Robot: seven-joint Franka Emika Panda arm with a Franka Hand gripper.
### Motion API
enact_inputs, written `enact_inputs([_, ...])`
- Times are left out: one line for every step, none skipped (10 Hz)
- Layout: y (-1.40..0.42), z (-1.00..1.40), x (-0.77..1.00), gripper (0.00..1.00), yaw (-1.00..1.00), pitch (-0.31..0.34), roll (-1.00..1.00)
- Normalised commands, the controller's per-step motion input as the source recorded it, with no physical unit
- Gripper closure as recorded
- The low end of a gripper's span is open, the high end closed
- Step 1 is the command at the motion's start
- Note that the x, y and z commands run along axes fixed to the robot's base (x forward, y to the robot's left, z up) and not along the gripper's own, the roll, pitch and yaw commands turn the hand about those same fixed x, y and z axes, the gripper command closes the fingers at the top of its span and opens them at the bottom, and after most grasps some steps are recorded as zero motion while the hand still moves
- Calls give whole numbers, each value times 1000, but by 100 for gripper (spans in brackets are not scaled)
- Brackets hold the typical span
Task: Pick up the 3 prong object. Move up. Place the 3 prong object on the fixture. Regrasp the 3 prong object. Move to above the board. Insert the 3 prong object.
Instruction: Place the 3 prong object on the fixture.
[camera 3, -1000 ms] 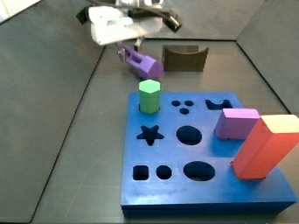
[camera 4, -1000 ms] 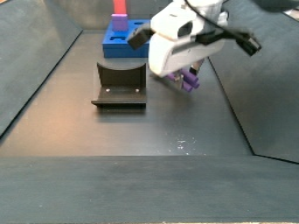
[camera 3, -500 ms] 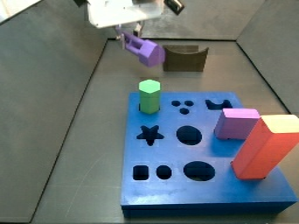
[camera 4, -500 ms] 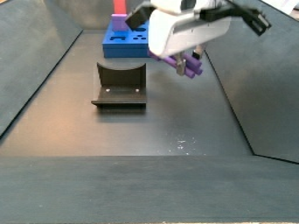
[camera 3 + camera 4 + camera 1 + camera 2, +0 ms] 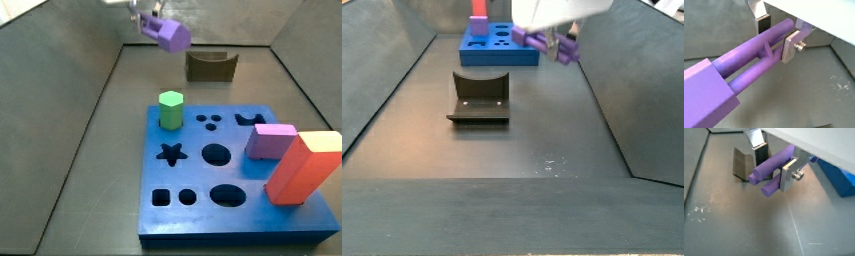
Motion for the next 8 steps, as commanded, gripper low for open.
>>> enact_inputs([-13, 826, -14, 100, 22, 31, -66])
enact_inputs([-12, 665, -9, 100, 22, 40, -74])
enact_inputs([-11, 452, 4, 100, 19, 50, -82])
enact_inputs([-10, 342, 6, 100, 17, 58, -86])
enact_inputs([-110, 105, 1000, 100, -1000, -72, -46])
enact_inputs([-105, 61, 1000, 100, -1000, -65, -49])
enact_inputs([-84, 55, 1000, 100, -1000, -62, -57])
enact_inputs([-81, 53, 1000, 100, -1000, -61, -60])
